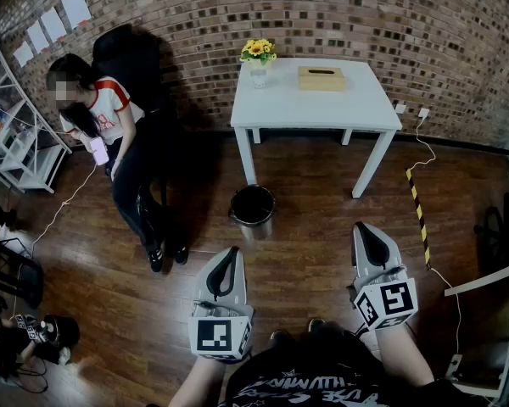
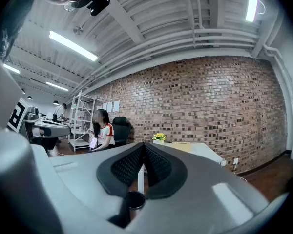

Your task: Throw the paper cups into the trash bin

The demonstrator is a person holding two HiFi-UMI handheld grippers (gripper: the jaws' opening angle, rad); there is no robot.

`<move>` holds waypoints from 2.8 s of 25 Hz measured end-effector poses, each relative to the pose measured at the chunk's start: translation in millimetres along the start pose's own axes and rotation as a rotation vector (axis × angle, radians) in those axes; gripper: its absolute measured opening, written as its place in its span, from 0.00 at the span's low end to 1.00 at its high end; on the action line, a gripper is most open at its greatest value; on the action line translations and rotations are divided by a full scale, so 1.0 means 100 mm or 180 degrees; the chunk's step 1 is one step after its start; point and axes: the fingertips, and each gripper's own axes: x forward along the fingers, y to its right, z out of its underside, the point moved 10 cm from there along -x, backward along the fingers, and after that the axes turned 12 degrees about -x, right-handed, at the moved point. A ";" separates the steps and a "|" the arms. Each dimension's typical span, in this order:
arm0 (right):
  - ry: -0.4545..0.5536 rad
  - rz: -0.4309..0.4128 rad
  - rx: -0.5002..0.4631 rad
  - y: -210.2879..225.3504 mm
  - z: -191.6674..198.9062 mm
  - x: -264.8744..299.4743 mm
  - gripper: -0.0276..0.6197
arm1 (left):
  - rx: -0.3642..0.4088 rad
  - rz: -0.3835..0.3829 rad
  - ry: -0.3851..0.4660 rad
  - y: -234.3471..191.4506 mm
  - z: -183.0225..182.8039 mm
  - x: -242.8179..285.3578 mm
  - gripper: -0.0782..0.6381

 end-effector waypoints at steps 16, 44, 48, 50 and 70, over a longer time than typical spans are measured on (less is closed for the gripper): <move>0.0145 0.0121 0.0083 0.71 0.43 1.27 0.05 | 0.0134 -0.0197 0.0030 -0.26 0.04 1.18 0.12; 0.0234 -0.0346 0.0176 1.82 0.69 3.96 0.05 | 0.0244 -0.0754 0.0125 -0.90 -0.05 3.78 0.12; 0.0215 -0.0305 0.0146 1.83 0.58 4.42 0.05 | 0.0189 -0.0620 0.0221 -1.20 -0.17 4.20 0.12; 0.0226 -0.0294 0.0173 1.76 0.54 4.68 0.05 | 0.0165 -0.0583 0.0240 -1.39 -0.21 4.37 0.12; -0.0032 -0.0680 0.0188 1.36 0.81 6.09 0.16 | -0.0080 -0.0276 -0.0122 -2.09 0.00 5.63 0.12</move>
